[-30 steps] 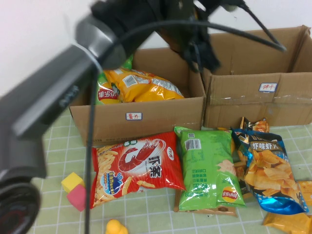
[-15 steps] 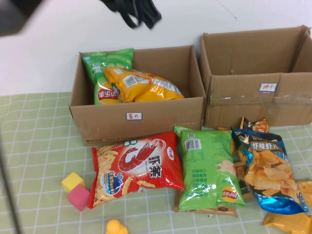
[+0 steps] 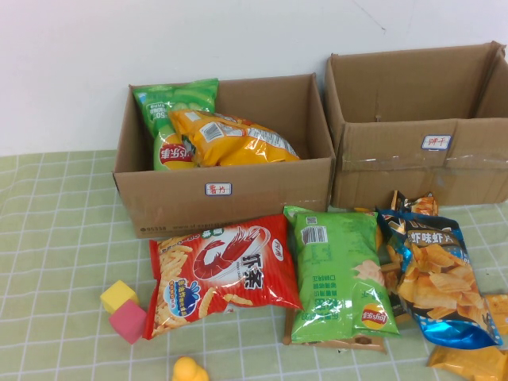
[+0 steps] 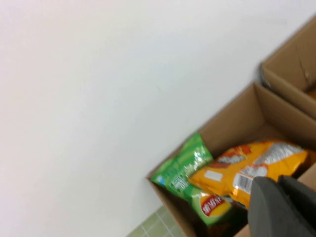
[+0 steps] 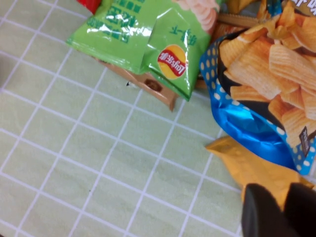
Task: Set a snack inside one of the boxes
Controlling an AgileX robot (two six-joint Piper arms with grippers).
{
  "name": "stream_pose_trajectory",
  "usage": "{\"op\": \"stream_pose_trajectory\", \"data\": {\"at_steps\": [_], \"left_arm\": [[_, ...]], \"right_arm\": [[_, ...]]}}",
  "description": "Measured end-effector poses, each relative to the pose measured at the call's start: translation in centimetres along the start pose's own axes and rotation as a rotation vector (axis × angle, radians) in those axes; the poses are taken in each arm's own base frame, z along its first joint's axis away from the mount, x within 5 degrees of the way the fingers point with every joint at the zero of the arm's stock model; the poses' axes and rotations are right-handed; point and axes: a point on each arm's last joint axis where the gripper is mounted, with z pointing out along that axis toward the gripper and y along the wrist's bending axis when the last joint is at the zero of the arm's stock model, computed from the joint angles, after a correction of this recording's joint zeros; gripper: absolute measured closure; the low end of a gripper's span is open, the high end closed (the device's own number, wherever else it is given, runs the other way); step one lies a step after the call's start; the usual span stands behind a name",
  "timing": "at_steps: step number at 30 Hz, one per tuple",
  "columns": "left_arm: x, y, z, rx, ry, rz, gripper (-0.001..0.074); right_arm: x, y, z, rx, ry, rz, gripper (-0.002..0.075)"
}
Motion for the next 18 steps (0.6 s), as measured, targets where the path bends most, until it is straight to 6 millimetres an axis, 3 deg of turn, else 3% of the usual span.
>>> {"op": "stream_pose_trajectory", "data": {"at_steps": [3, 7, 12, 18], "left_arm": [[0.5, 1.0, -2.9, -0.011, -0.044, -0.018, 0.0736], [2.7, 1.5, -5.5, -0.009, -0.048, -0.04, 0.0736], [7.2, 0.3, -6.2, 0.01, -0.101, -0.043, 0.0736], [15.5, -3.3, -4.2, 0.06, -0.208, 0.023, 0.0736]], "right_arm": [[0.0, 0.0, 0.0, -0.003, -0.001, -0.022, 0.0676], [0.0, 0.3, 0.0, -0.03, -0.005, -0.06, 0.0718], [-0.1, 0.7, 0.0, -0.078, -0.02, -0.098, 0.0727], [-0.3, 1.0, -0.1, -0.111, -0.039, -0.163, 0.0728]]}}
